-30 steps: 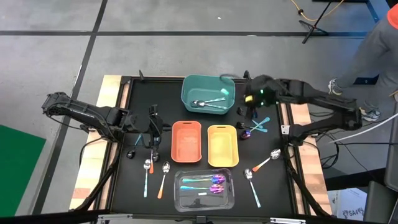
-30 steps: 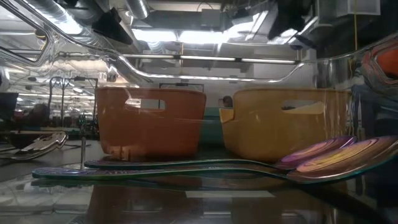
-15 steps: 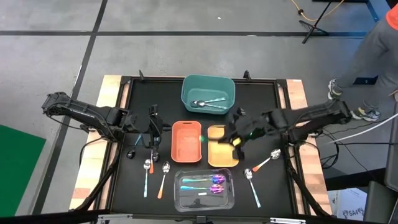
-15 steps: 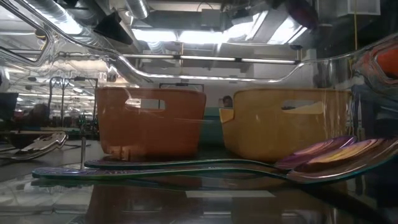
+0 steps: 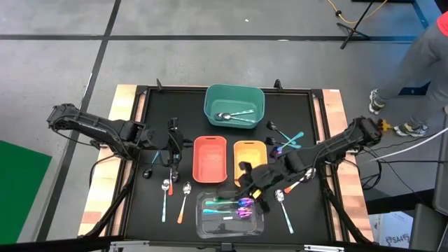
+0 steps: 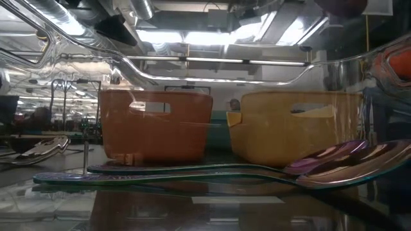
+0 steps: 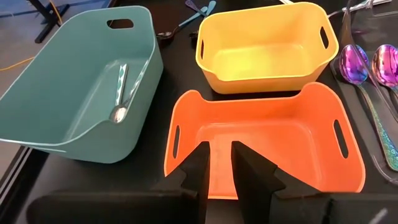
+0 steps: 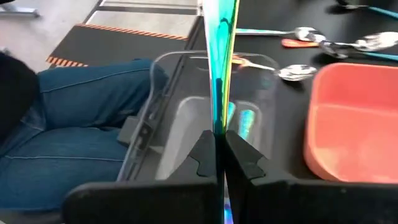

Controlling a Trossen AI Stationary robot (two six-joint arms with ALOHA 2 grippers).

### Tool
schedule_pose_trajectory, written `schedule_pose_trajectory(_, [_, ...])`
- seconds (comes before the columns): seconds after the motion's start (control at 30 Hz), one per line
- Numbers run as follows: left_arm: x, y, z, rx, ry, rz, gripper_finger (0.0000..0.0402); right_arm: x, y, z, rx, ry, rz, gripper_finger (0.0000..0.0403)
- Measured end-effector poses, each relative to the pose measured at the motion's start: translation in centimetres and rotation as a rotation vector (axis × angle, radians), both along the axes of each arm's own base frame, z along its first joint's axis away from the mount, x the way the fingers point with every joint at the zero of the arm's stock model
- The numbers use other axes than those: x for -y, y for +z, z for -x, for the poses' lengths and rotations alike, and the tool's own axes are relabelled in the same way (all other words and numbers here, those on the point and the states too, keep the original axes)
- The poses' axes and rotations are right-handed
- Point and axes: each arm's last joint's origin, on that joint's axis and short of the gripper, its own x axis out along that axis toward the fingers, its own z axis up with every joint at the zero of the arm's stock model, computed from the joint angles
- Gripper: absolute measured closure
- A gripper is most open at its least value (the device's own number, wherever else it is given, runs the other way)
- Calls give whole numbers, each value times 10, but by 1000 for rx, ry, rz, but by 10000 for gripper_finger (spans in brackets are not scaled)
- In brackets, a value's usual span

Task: Sort silverware by color (type)
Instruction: Put the blue spoon into the transparent bin

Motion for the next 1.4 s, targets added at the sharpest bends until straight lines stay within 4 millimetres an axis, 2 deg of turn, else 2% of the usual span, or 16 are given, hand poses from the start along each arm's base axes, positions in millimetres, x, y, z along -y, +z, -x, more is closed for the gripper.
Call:
schedule_pose_trajectory(0.4, [0, 0, 0, 0, 0, 0, 342, -16, -45, -27, -75, 73, -32, 403])
schedule_pose_trajectory(0.97, [1, -1, 1, -15, -7, -4, 342, -23, -98, -42, -208, 81, 19, 391])
schedule_pose_trajectory(1.4, [1, -1, 1, -15, -7, -4, 342, -23, -101, -43, -209, 67, 33, 389])
